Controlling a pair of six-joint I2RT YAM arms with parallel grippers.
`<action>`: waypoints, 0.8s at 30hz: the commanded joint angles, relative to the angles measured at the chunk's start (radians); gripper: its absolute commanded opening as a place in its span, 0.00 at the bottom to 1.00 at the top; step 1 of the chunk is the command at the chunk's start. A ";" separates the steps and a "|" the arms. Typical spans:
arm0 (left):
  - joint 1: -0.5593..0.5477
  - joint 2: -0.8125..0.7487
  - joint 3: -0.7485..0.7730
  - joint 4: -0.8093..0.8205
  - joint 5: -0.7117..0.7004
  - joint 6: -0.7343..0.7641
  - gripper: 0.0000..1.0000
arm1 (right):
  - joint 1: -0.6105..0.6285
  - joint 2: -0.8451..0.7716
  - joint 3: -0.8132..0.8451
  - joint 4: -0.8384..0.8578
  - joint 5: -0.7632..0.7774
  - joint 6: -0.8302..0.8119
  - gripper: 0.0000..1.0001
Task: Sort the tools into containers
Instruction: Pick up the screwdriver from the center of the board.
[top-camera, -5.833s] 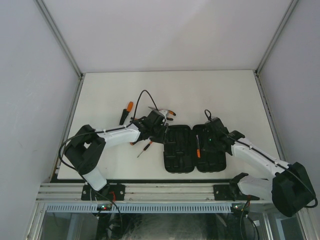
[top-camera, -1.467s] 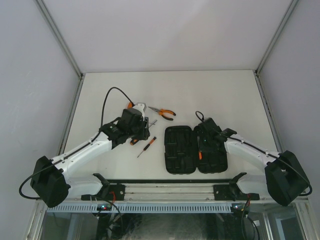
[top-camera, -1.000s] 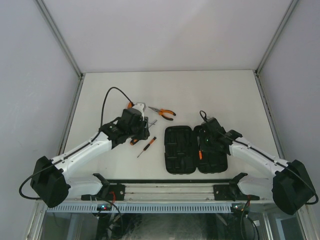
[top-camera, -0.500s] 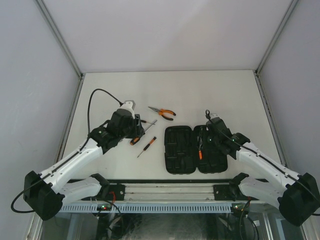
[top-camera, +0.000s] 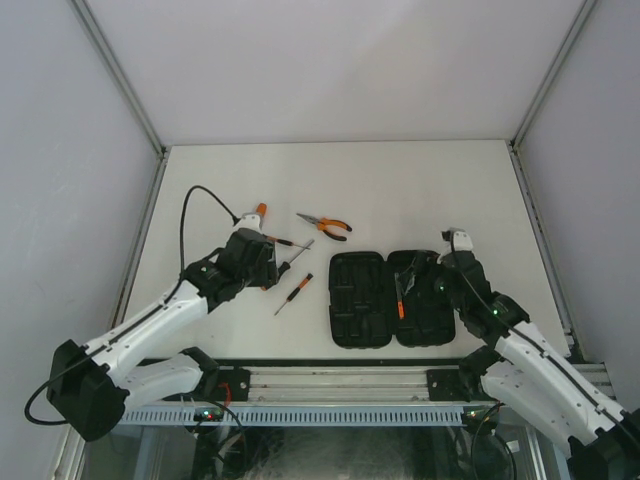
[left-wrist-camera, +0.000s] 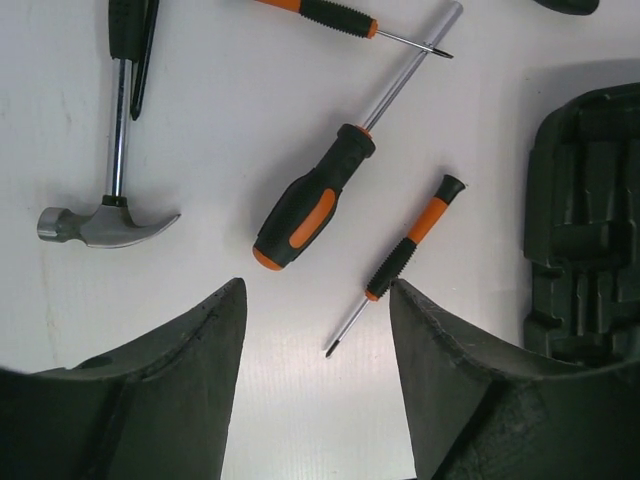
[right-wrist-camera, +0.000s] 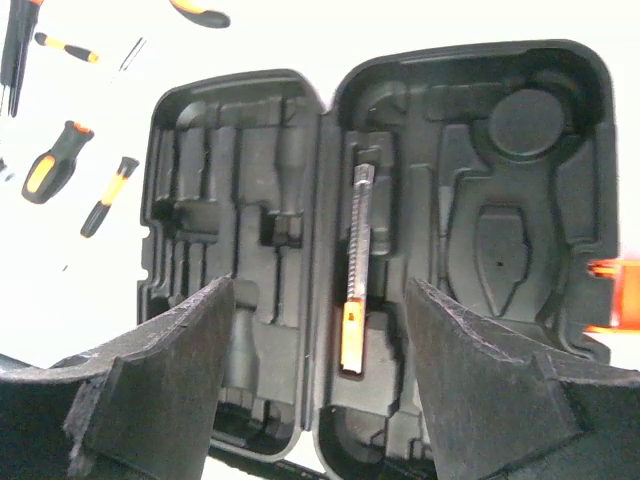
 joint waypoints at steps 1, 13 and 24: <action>0.008 0.031 0.016 0.025 -0.067 -0.011 0.65 | -0.086 -0.086 -0.078 0.117 -0.055 0.032 0.68; 0.012 0.288 0.131 0.002 -0.123 0.084 0.74 | -0.194 -0.085 -0.106 0.100 -0.207 -0.057 0.68; 0.028 0.402 0.167 0.017 -0.103 0.123 0.73 | -0.215 -0.073 -0.109 0.075 -0.257 -0.031 0.68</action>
